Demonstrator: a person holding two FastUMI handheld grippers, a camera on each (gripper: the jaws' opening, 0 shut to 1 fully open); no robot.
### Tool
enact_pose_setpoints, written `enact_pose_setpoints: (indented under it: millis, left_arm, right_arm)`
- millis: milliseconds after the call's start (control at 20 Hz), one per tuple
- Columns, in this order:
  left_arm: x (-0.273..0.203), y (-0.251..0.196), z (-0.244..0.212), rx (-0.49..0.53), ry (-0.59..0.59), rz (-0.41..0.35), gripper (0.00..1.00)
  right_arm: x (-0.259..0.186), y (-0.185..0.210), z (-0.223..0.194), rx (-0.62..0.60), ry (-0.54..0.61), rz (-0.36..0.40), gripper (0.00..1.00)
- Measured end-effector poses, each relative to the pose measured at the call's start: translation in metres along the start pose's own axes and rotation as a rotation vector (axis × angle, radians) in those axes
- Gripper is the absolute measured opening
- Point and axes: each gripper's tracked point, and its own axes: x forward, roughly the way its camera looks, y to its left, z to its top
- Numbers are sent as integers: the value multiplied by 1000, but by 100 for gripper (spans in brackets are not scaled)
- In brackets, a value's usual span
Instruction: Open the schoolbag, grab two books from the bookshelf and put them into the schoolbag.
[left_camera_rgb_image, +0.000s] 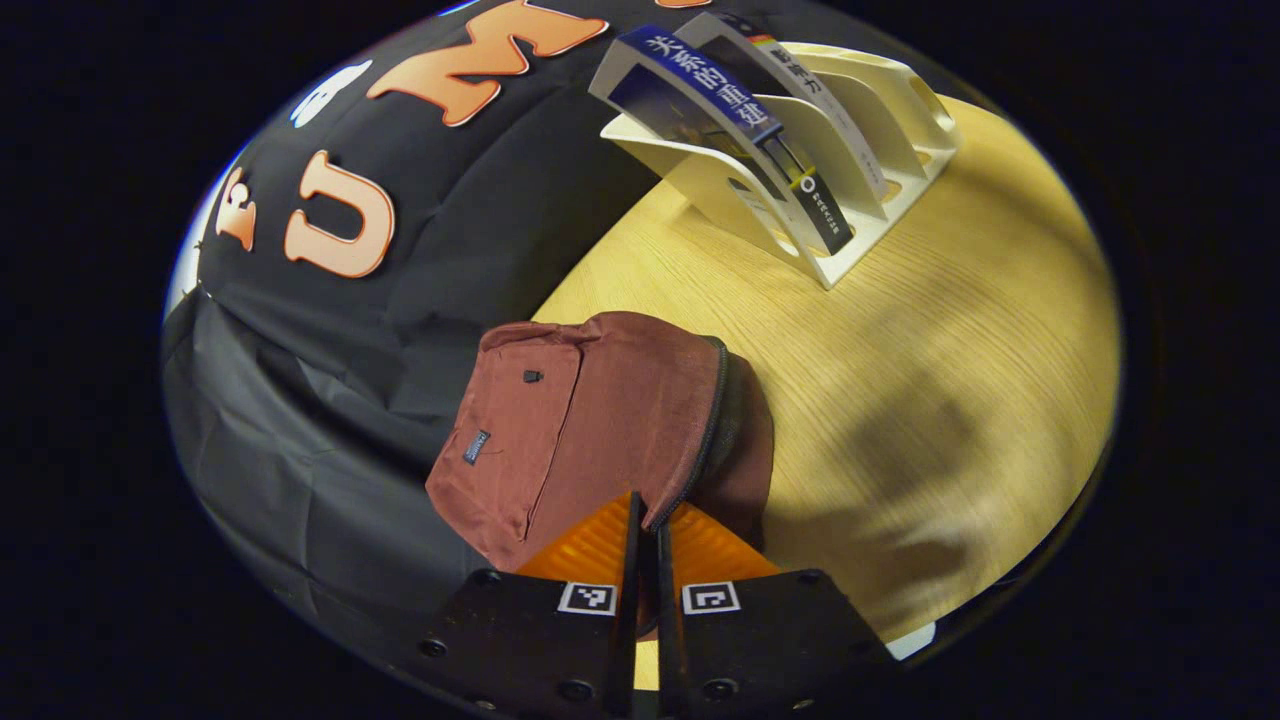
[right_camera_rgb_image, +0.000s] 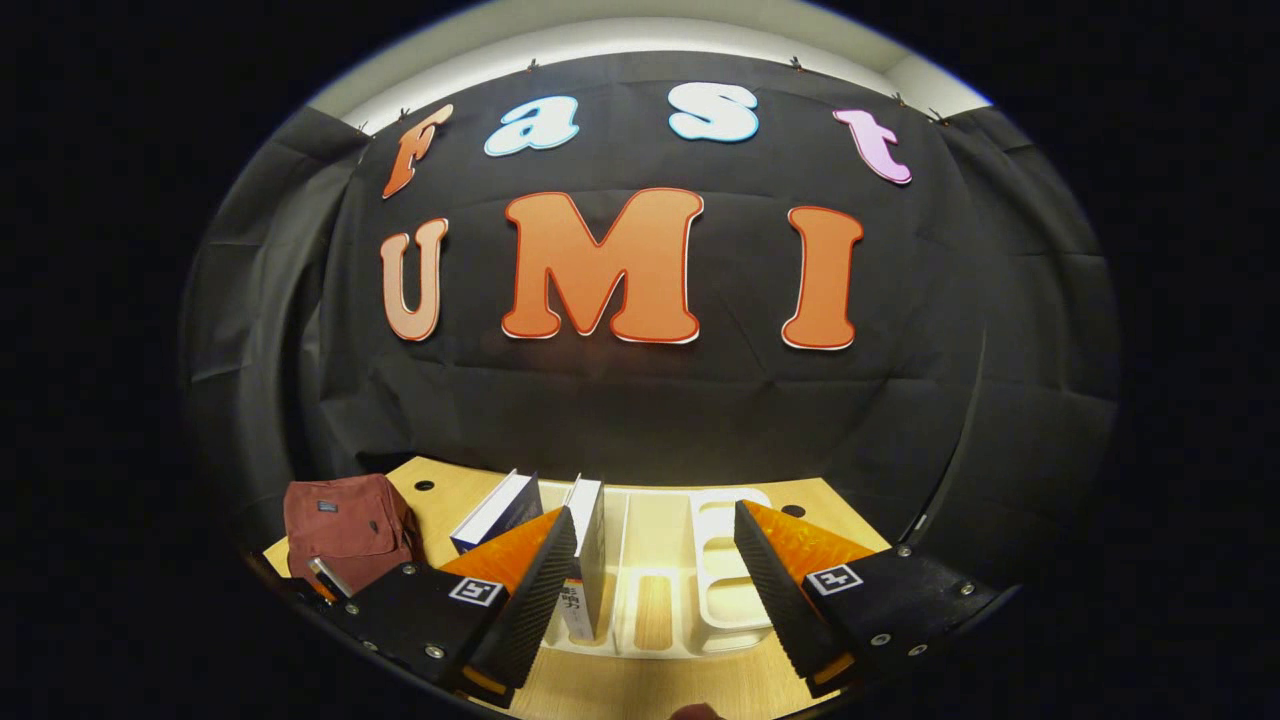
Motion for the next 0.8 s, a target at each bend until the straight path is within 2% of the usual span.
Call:
enact_pose_setpoints:
  millis: [250, 400, 550, 800]
  left_arm:
    - [-6, 13, 7, -65, 57, -89, 6]
    - [-11, 29, 16, -120, 58, -167, 6]
    - [-14, 47, 24, -156, 46, -261, 6]
    - [-21, 96, 43, -119, 0, -357, 6]
  right_arm:
    - [-1, 31, 1, -6, 37, 127, 94]
    - [2, 51, 7, -52, 67, 160, 94]
    - [10, 74, 10, -71, 100, 162, 94]
    - [28, 110, 1, -52, 214, 131, 94]
